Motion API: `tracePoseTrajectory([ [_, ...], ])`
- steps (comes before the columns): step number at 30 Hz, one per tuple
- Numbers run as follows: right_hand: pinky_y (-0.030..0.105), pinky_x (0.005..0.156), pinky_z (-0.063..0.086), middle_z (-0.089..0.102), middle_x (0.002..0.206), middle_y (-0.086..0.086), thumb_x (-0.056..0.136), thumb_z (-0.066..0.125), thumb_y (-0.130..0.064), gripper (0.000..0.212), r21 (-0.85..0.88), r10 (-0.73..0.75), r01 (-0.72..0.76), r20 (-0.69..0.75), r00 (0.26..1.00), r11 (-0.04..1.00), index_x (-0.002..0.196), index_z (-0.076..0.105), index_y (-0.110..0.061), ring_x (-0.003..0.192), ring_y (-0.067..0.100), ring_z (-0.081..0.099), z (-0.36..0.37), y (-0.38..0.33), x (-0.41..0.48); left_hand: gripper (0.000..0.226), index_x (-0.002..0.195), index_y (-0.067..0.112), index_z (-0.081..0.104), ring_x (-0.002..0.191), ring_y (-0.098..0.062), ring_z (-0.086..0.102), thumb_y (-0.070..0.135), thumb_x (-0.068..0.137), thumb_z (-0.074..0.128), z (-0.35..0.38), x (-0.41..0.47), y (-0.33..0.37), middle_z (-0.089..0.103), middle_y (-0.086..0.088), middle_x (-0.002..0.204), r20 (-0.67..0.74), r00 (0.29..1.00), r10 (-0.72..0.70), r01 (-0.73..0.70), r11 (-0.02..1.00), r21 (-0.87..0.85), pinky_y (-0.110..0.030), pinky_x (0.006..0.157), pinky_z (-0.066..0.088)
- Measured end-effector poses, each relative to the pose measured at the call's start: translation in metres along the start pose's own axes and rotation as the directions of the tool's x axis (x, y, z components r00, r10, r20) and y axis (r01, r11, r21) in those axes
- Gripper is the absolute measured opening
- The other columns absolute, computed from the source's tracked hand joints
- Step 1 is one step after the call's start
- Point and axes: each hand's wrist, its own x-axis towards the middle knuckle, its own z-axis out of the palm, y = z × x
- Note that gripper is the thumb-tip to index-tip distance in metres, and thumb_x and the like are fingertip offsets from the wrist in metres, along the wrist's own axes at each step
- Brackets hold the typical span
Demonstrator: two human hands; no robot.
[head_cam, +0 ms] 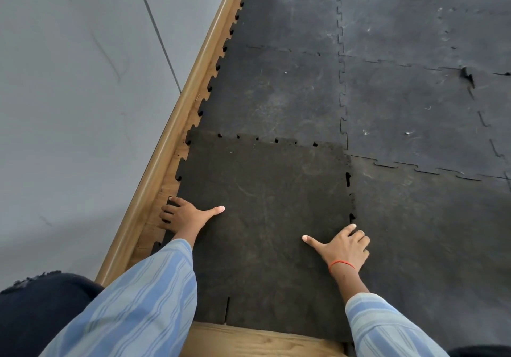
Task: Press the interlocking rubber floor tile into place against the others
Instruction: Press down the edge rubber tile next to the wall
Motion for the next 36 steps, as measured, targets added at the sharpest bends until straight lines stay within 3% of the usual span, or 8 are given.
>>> tracePoseTrajectory([
  [7,0.042,0.094,0.043,0.046,0.13,0.015,0.047,0.057,-0.09,0.13,-0.002,-0.004,0.004,-0.038,0.999,1.0,0.137,0.036,0.001,0.122,0.031,0.042,0.002,0.003,-0.006,0.147,0.155,0.008,-0.005,0.147,-0.045,0.008,0.082,0.053,0.07,0.0,0.002,-0.005,0.001,-0.023,0.161,0.004,0.999,0.036,-0.036,0.999,0.029,-0.059,0.116,0.018],
  [12,0.041,0.09,0.044,0.051,0.121,0.014,0.044,0.058,-0.09,0.124,0.052,0.027,-0.024,-0.065,0.998,0.998,0.128,0.046,0.0,0.115,0.032,0.046,0.015,0.005,-0.031,0.147,0.155,0.008,-0.004,0.146,-0.045,0.009,0.082,0.052,0.071,-0.012,0.011,-0.013,0.003,-0.023,0.16,0.016,0.999,0.048,-0.049,0.995,0.082,-0.059,0.115,0.019],
  [18,0.045,0.09,0.044,0.047,0.127,0.015,0.048,0.061,-0.086,0.114,0.176,0.07,-0.054,-0.088,0.994,0.983,0.122,0.05,0.0,0.117,0.035,0.044,0.02,0.001,-0.029,0.145,0.155,0.008,-0.005,0.147,-0.045,0.009,0.084,0.055,0.067,-0.015,0.009,-0.015,0.002,-0.022,0.161,0.024,0.998,0.065,-0.067,0.989,0.131,-0.058,0.114,0.02],
  [30,0.048,0.095,0.041,0.044,0.134,0.011,0.054,0.056,-0.087,0.114,0.232,0.037,-0.012,-0.105,0.994,0.973,0.131,0.048,-0.003,0.124,0.034,0.042,0.021,0.01,-0.022,0.146,0.155,0.009,-0.007,0.147,-0.044,0.01,0.087,0.053,0.064,-0.014,0.007,-0.019,0.001,-0.021,0.161,0.034,0.997,0.067,-0.072,0.985,0.158,-0.058,0.115,0.019],
  [36,0.05,0.1,0.037,0.038,0.143,0.008,0.064,0.061,-0.077,0.105,0.279,0.001,0.015,-0.057,0.998,0.96,0.14,0.04,-0.007,0.13,0.032,0.037,0.02,0.009,-0.012,0.147,0.155,0.009,-0.007,0.146,-0.045,0.011,0.087,0.052,0.063,-0.012,0.009,-0.018,0.003,-0.022,0.161,0.031,0.998,0.057,-0.061,0.984,0.167,-0.058,0.116,0.02],
])
